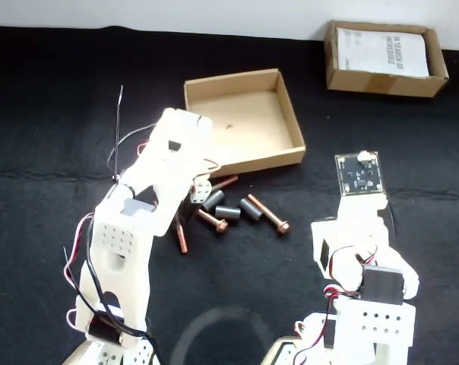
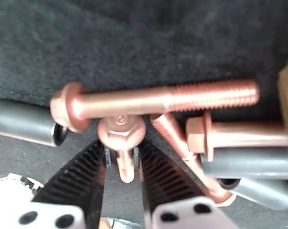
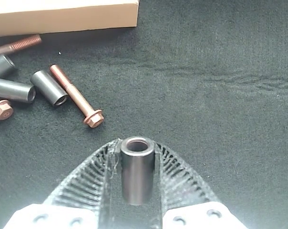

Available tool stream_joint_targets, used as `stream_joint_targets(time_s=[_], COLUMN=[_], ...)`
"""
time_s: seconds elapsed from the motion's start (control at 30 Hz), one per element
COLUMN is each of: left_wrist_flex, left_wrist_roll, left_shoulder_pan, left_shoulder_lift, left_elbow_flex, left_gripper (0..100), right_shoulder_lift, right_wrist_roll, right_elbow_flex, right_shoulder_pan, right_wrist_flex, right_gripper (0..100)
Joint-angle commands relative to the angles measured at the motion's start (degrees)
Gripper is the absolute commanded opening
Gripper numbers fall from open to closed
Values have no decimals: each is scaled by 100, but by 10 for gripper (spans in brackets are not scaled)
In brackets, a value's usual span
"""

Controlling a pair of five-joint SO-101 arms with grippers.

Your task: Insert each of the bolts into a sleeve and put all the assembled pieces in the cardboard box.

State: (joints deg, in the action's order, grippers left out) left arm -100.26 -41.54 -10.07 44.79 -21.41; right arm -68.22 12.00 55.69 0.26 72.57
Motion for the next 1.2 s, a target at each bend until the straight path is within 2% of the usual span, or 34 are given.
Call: stream_joint_targets(time_s=[0.0,0.13,0.27,0.37,0.47,0.6,0.87,1.03,1.17], left_wrist_flex=[-26,-26,-9,18,26,9,88,914,2084], left_wrist_roll=[141,343,914,1319,1565,1749,2251,2549,2629], left_shoulder_pan=[-189,-418,-611,-620,-585,-576,-629,-629,-620], left_shoulder_lift=[-136,-769,-1868,-2677,-3257,-3758,-4725,-5974,-7248], left_elbow_flex=[-66,-22,4,4,13,22,681,1780,3231], left_gripper=[7,7,7,7,7,7,7,7,7], right_shoulder_lift=[-110,-110,-110,-145,-154,-145,-145,-145,-145], right_wrist_roll=[53,62,62,62,62,35,9,-862,-993], right_elbow_flex=[-13,40,602,1051,1262,1349,1868,2360,2589], right_shoulder_pan=[-4,-40,-110,-400,-796,-1209,-1965,-2273,-2448], right_wrist_flex=[-101,-303,-1297,-1780,-1833,-1859,-2765,-3899,-4673], right_gripper=[8,8,8,8,8,8,7,7,7])
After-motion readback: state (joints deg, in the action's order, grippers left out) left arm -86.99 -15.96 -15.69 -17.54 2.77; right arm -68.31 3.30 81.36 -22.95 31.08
